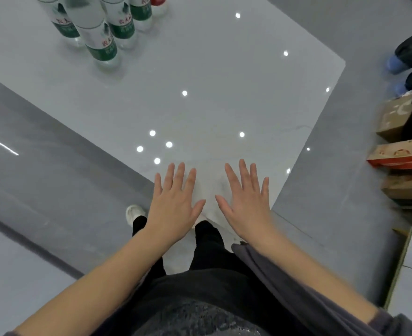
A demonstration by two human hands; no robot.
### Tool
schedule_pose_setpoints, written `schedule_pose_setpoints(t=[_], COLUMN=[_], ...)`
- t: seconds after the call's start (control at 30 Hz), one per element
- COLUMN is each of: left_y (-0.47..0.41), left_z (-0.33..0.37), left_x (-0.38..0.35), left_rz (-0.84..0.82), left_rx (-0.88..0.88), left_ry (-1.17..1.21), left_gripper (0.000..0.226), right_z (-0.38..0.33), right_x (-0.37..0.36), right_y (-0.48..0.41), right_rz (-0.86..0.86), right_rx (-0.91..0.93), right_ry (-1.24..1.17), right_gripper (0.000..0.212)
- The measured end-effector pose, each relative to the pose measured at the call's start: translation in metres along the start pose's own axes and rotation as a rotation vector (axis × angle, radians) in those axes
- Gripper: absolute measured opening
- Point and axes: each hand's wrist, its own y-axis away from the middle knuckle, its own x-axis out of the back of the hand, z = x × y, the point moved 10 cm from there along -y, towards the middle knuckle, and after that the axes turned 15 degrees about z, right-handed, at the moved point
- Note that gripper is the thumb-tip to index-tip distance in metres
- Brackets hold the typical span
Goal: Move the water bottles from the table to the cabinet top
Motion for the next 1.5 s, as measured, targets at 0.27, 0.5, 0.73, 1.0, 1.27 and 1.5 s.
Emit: schedule_pose_setpoints(t=[0.27,0.5,0.73,1.0,1.27,1.5], left_y=[-0.024,-0.056,-0.111,-0.155,-0.199,-0.242], left_z=[-0.087,-0.138,-0.199,-0.272,-0.344,-0.377], left_x=[0.035,0.057,0.065,0.079,0.095,0.115], left_rz=[-0.028,-0.003,-0.07,-0.12,-0.117,-0.119], left_rx=[-0.145,-0.125,-0.104,-0.079,-0.154,-0.239], left_ry=[-0.028,0.023,-0.039,0.03,0.093,0.17], left_gripper=[0.074,0.074,0.073,0.077,0.074,0.081], right_z=[-0.091,-0.13,-0.174,-0.23,-0.276,-0.296], right_x=[-0.004,0.003,-0.001,-0.004,0.001,-0.001], right_y=[-0.02,-0.061,-0.134,-0.206,-0.237,-0.25], right_rz=[-0.005,0.049,0.053,0.012,0.055,0.327], right_rx=[-0.163,-0.23,-0.237,-0.271,-0.472,-0.794], right_ry=[-0.044,-0.09,-0.143,-0.199,-0.294,-0.704], right_gripper=[0.07,0.07,0.07,0.071,0.073,0.087])
